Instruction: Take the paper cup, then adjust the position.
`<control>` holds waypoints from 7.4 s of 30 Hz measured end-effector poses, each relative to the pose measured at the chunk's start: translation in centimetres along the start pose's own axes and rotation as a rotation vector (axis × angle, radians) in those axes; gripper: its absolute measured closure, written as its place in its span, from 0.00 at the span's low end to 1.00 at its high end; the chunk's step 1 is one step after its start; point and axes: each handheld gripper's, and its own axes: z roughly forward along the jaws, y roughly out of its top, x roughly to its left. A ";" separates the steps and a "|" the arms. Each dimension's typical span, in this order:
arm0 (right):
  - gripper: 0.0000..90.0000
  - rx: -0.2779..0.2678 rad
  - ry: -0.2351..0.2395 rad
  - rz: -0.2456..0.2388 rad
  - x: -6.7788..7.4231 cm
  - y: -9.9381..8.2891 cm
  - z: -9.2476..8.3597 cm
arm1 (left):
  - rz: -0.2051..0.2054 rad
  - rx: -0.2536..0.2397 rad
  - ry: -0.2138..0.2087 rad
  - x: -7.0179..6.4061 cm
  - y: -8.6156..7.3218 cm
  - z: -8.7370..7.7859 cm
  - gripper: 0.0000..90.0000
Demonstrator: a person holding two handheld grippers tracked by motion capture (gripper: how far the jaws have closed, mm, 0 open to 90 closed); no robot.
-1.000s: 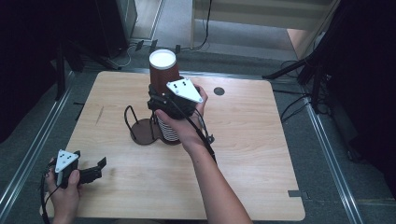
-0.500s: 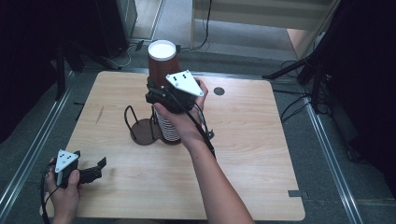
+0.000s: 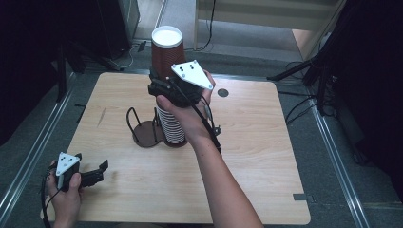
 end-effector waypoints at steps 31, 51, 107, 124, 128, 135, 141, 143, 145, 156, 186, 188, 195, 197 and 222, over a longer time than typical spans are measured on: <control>0.10 -0.040 -0.115 0.035 -6.2 1.0 -4.5 | 0.008 0.000 0.005 -0.1 0.0 0.0 0.02; 0.10 -0.015 -0.187 0.048 -9.6 -2.4 -7.7 | 0.017 -0.002 0.016 -0.2 0.0 0.0 0.02; 0.10 0.175 -0.235 0.130 -11.8 -16.7 -14.4 | 0.026 -0.094 -0.138 -5.5 4.4 0.6 0.02; 0.10 0.226 -0.218 0.092 -11.0 -18.6 -14.4 | 0.101 -0.106 -0.326 -10.1 6.6 1.8 0.02; 0.10 0.238 -0.224 0.055 -10.5 -19.1 -14.4 | 0.126 -0.106 -0.359 -11.1 7.1 1.5 0.02; 0.10 0.253 -0.215 -0.039 -9.1 -20.1 -14.3 | 0.191 -0.080 -0.458 -13.1 7.7 0.9 0.02; 0.10 0.250 -0.199 -0.119 -7.9 -21.0 -13.8 | 0.201 -0.060 -0.504 -14.1 7.6 1.0 0.02; 0.10 0.239 -0.184 -0.143 -7.5 -21.3 -13.7 | 0.205 -0.060 -0.524 -14.3 7.5 1.0 0.02; 0.10 0.231 -0.176 -0.156 -7.3 -21.5 -13.6 | 0.204 -0.054 -0.535 -14.4 7.5 1.1 0.02; 0.11 0.205 -0.111 -0.287 -5.3 -22.9 -13.2 | 0.204 -0.050 -0.589 -14.7 7.4 0.9 0.02; 0.11 0.202 0.043 -0.466 -1.3 -24.8 -13.4 | 0.216 0.003 -0.662 -15.8 7.2 1.1 0.08; 0.11 0.199 0.052 -0.477 -1.1 -24.9 -13.4 | 0.215 0.004 -0.667 -15.9 7.2 1.1 0.08; 0.11 0.195 0.067 -0.495 -0.9 -24.9 -13.5 | 0.218 0.007 -0.682 -16.1 7.3 1.0 0.08; 0.11 0.190 0.076 -0.518 -0.7 -24.9 -13.5 | 0.217 0.006 -0.684 -16.2 7.3 0.9 0.09; 0.11 0.165 0.117 -0.619 -0.1 -25.0 -13.9 | 0.190 0.053 -0.732 -16.1 7.4 1.0 0.21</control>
